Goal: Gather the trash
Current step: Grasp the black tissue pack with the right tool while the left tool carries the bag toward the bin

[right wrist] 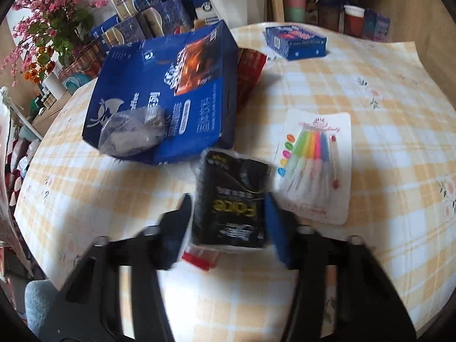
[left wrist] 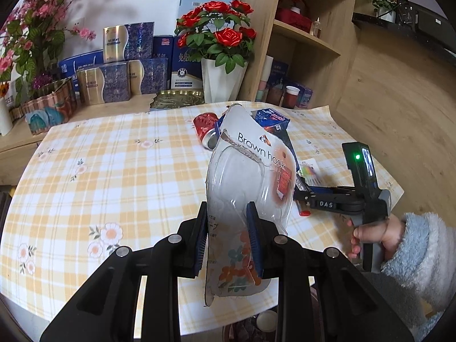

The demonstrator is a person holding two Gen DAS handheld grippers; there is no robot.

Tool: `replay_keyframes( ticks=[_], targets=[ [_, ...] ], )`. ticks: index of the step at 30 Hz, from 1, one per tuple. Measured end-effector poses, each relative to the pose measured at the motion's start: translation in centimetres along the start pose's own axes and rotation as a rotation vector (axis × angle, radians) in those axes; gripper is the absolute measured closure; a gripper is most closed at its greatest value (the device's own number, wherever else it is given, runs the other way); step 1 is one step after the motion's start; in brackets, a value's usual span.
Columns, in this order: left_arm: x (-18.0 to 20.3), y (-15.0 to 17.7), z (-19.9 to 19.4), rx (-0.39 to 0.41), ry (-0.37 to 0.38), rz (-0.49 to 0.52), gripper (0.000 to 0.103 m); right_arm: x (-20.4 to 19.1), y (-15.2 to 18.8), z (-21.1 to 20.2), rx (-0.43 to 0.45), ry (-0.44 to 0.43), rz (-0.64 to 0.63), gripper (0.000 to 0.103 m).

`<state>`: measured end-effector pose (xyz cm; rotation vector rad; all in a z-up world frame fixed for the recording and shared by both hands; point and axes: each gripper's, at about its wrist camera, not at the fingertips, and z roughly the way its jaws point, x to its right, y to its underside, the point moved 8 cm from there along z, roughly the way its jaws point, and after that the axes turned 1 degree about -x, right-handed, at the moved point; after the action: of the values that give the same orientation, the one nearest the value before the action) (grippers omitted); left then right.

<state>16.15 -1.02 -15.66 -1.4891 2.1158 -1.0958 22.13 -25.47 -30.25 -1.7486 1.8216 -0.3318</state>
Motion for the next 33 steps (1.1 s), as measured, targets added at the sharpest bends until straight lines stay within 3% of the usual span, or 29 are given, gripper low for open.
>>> replay_keyframes(
  ticks=[6,19,33],
  targets=[
    [0.5,1.3,-1.0,-0.008,0.009,-0.002,0.077,-0.5,0.6,-3.7,0.076,-0.073,0.053,0.057],
    [3.3,4.4,-3.6,-0.024,0.053,0.031,0.077,-2.2,4.4,-10.6,0.152,-0.081,0.028,0.057],
    [7.5,12.7,-4.8,-0.107,0.107,0.132,0.077,-3.2,10.2,-15.7,0.182,-0.078,0.015,0.057]
  ],
)
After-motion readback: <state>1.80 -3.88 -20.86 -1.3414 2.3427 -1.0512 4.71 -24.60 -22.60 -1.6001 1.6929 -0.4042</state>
